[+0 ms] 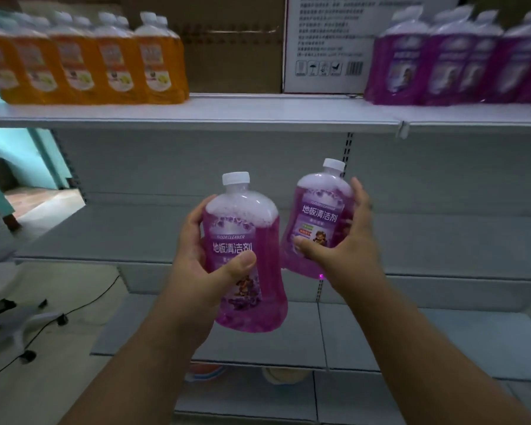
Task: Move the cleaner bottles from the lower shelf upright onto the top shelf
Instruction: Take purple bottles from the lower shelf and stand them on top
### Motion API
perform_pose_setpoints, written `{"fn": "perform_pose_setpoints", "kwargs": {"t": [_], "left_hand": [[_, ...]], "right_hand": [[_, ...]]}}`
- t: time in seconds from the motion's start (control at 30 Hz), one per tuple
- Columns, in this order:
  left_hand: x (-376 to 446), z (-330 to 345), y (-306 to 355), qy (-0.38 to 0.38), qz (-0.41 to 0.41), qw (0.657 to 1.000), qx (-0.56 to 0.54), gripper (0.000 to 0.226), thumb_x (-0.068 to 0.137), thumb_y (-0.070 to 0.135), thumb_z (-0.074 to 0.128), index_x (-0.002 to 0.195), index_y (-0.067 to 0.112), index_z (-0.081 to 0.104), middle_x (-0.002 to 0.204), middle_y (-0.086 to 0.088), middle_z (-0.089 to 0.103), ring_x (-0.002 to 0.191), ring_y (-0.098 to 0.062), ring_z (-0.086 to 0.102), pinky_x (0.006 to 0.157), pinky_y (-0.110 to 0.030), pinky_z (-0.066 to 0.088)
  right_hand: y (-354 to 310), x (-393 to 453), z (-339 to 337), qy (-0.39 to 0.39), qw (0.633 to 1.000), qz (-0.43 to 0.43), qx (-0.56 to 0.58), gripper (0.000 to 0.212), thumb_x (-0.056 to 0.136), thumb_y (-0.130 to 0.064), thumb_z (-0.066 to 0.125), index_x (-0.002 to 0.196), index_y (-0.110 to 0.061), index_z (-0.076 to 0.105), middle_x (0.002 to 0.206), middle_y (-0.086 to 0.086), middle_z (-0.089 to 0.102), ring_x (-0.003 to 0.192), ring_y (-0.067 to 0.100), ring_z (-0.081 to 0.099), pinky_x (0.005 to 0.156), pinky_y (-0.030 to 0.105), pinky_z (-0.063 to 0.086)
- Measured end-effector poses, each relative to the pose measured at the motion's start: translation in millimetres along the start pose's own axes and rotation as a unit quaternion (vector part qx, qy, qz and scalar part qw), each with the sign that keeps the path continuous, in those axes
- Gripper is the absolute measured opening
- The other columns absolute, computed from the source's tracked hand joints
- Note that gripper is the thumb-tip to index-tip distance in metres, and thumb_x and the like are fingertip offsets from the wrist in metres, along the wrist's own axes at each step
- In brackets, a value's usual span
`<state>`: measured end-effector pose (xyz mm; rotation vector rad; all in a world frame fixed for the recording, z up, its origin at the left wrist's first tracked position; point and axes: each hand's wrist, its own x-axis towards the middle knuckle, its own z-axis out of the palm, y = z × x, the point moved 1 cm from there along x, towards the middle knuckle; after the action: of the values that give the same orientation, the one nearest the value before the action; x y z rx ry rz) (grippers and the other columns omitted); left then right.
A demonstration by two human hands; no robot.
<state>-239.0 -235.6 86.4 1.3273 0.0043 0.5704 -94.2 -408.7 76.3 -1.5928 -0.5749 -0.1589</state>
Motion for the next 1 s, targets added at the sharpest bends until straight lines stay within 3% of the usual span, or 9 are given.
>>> {"fn": "perform_pose_setpoints", "kwargs": {"t": [0.17, 0.3, 0.4, 0.63, 0.73, 1.0], "left_hand": [[20.1, 35.0, 22.8, -0.021, 0.046, 0.998, 0.029, 0.083, 0.05, 0.045, 0.094, 0.121, 0.053, 0.052, 0.11, 0.001, 0.072, 0.099, -0.027, 0.072, 0.073, -0.047, 0.06], [42.2, 83.7, 32.9, -0.064, 0.085, 0.994, 0.039, 0.093, 0.051, 0.047, 0.095, 0.13, 0.052, 0.047, 0.117, 0.002, 0.069, 0.102, -0.026, 0.071, 0.074, -0.049, 0.06], [59.8, 132.1, 32.4, -0.103, 0.107, 0.988, 0.035, 0.09, 0.058, 0.037, 0.093, 0.134, 0.05, 0.046, 0.117, 0.006, 0.068, 0.102, -0.027, 0.071, 0.075, -0.049, 0.06], [112.8, 274.2, 44.3, -0.136, 0.165, 0.972, 0.097, 0.082, 0.061, 0.036, 0.093, 0.124, 0.057, 0.045, 0.12, 0.0, 0.062, 0.093, -0.017, 0.074, 0.069, -0.043, 0.062], [139.7, 329.3, 50.5, -0.13, 0.193, 0.962, 0.142, 0.082, 0.064, 0.033, 0.091, 0.123, 0.061, 0.041, 0.121, 0.007, 0.058, 0.091, -0.01, 0.072, 0.069, -0.039, 0.062], [226.7, 411.6, 39.1, -0.094, 0.207, 0.949, 0.219, 0.085, 0.062, 0.017, 0.093, 0.115, 0.058, 0.041, 0.114, 0.002, 0.059, 0.094, -0.017, 0.069, 0.073, -0.046, 0.062]], "right_hand": [[-53.6, -7.6, -63.2, 0.038, 0.997, -0.003, 0.063, 0.113, 0.052, -0.021, 0.094, 0.138, -0.055, 0.03, 0.117, 0.0, 0.064, 0.097, 0.017, 0.07, 0.079, 0.043, 0.06], [-85.3, -8.3, -121.3, 0.068, 0.988, -0.024, 0.137, 0.113, 0.054, -0.011, 0.093, 0.141, -0.051, 0.032, 0.123, 0.013, 0.06, 0.1, 0.027, 0.07, 0.08, 0.052, 0.058], [-102.8, -4.2, -172.1, 0.078, 0.982, -0.057, 0.163, 0.108, 0.053, -0.012, 0.092, 0.137, -0.054, 0.038, 0.128, 0.006, 0.059, 0.104, 0.026, 0.069, 0.075, 0.045, 0.059], [-132.2, 35.7, -285.0, 0.072, 0.984, -0.142, 0.081, 0.1, 0.05, -0.018, 0.093, 0.126, -0.059, 0.042, 0.113, -0.009, 0.066, 0.104, 0.019, 0.069, 0.071, 0.036, 0.059], [-139.5, 58.5, -324.6, 0.078, 0.982, -0.166, 0.046, 0.104, 0.046, -0.021, 0.092, 0.13, -0.055, 0.04, 0.118, -0.011, 0.061, 0.102, 0.012, 0.068, 0.067, 0.031, 0.059], [-133.5, 131.1, -386.9, 0.068, 0.972, -0.218, -0.054, 0.109, 0.051, -0.028, 0.092, 0.138, -0.049, 0.031, 0.125, -0.013, 0.053, 0.105, 0.001, 0.064, 0.068, 0.02, 0.056]]}}
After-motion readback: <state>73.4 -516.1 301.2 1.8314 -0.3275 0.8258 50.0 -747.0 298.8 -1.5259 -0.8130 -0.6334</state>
